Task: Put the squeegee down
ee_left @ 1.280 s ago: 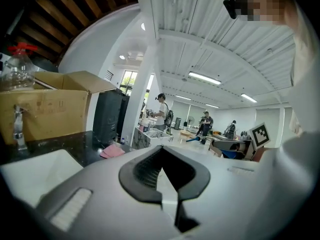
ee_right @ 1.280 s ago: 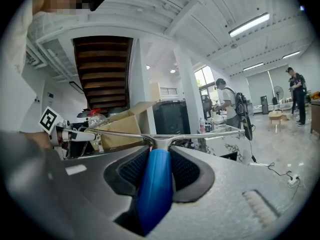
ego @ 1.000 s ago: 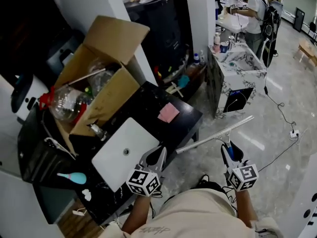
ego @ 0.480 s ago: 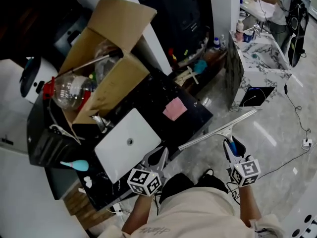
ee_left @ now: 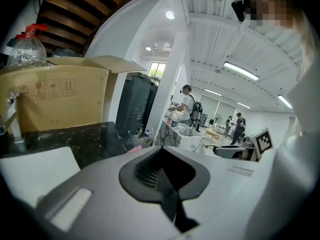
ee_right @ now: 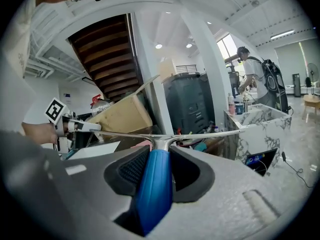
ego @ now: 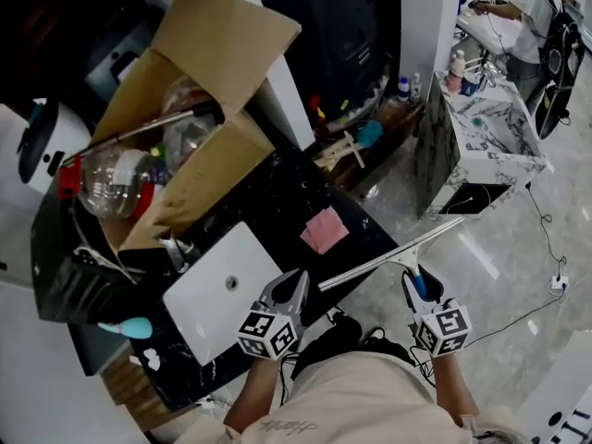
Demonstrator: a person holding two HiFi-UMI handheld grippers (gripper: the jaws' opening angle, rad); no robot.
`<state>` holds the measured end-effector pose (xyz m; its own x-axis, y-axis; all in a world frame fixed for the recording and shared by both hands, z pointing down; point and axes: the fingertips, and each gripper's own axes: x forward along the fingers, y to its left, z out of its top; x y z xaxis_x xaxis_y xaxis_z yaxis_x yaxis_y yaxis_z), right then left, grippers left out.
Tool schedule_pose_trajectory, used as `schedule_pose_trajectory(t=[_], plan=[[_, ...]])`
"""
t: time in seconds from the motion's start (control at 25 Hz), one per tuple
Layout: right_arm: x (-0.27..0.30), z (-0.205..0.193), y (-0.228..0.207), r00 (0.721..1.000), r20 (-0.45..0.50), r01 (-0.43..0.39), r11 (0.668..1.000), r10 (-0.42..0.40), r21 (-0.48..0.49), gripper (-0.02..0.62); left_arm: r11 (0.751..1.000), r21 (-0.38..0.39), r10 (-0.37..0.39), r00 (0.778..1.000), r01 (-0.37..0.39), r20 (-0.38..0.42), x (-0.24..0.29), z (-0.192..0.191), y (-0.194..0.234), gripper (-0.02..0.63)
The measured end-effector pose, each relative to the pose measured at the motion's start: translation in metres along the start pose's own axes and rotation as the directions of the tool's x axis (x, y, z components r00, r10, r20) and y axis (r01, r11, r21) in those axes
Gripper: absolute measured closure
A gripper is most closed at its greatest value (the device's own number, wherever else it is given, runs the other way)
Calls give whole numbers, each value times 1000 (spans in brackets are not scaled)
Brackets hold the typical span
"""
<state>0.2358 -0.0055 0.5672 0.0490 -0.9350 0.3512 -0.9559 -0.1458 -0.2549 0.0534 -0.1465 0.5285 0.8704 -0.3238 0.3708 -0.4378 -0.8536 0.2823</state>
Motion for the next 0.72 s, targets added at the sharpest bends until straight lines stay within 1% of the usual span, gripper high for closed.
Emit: schedule_pose_trajectory(t=[0.24,0.36,0.56,0.64,0.72], plan=[[54,19,8,999,-43,-25,999,23,-47,463,1000,-27,-6,1000,7,30,26,26,41,592],[85,32,12,998,-53,-47,997,44,-67,463,999,-41,10,999,-8,41,29,32,63,592],[130,53,24,993,-64,-107,986,100,-128,463,994,-79,83,995,-79,49,25,32,96,592],[146,58,27,988,-82,-143,976,131,-165,463,988,-97,127,990,-121,56,22,34,104,592],[161,61,30,978,-107,-198,961,180,-192,463,978,-114,185,981,-177,63,18,36,111,592]])
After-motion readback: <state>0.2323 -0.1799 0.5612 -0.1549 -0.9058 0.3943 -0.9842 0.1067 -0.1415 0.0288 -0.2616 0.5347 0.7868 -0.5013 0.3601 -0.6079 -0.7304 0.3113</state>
